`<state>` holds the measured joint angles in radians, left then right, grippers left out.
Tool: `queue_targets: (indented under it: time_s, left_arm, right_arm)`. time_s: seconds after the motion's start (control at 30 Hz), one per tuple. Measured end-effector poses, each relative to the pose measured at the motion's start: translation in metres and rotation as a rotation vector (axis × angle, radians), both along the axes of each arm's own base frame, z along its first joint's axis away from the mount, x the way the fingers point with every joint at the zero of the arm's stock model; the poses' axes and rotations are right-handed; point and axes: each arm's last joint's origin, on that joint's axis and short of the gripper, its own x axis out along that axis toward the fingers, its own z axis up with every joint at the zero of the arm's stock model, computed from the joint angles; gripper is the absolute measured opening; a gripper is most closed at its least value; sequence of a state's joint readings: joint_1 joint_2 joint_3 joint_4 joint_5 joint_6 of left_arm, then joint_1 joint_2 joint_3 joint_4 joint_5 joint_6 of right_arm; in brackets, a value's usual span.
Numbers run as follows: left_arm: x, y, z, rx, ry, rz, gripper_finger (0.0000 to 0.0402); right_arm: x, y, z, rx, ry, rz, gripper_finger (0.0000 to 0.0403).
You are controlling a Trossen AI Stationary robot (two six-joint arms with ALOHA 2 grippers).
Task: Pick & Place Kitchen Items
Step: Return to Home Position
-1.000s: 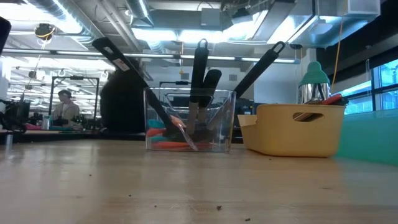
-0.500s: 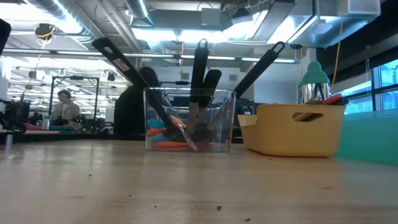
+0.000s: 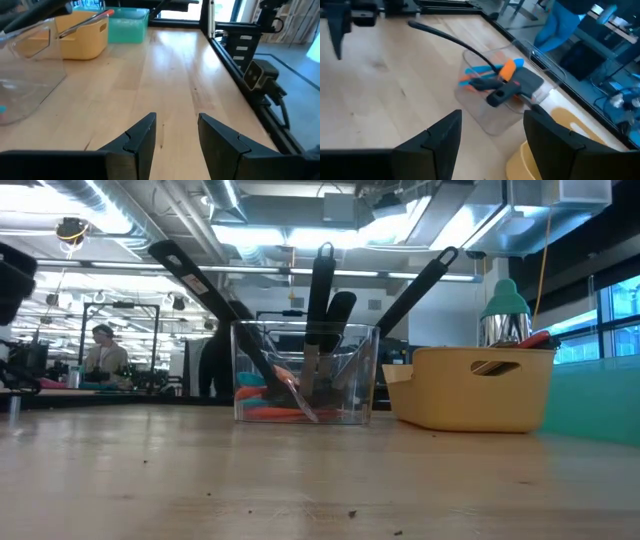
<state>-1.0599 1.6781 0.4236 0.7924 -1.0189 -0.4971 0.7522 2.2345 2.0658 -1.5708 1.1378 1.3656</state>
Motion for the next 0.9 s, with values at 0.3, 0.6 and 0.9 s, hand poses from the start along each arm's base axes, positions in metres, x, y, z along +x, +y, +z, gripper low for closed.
queue_targets:
  time_s: [0.3, 0.6, 0.9]
  left_arm:
    - [0.008, 0.004, 0.0, -0.005, 0.011, -0.008, 0.0141]
    - [0.011, 0.005, -0.001, -0.009, 0.021, -0.023, 0.0141]
    - [0.012, 0.006, -0.001, -0.009, 0.021, -0.014, 0.0141]
  right_arm:
    - [-0.023, -0.015, -0.024, 0.067, -0.075, -0.103, 0.0217]
    - [-0.056, -0.026, -0.037, 0.173, -0.238, -0.068, 0.0217]
    - [-0.094, -0.048, -0.067, 0.3, -0.426, 0.018, 0.0217]
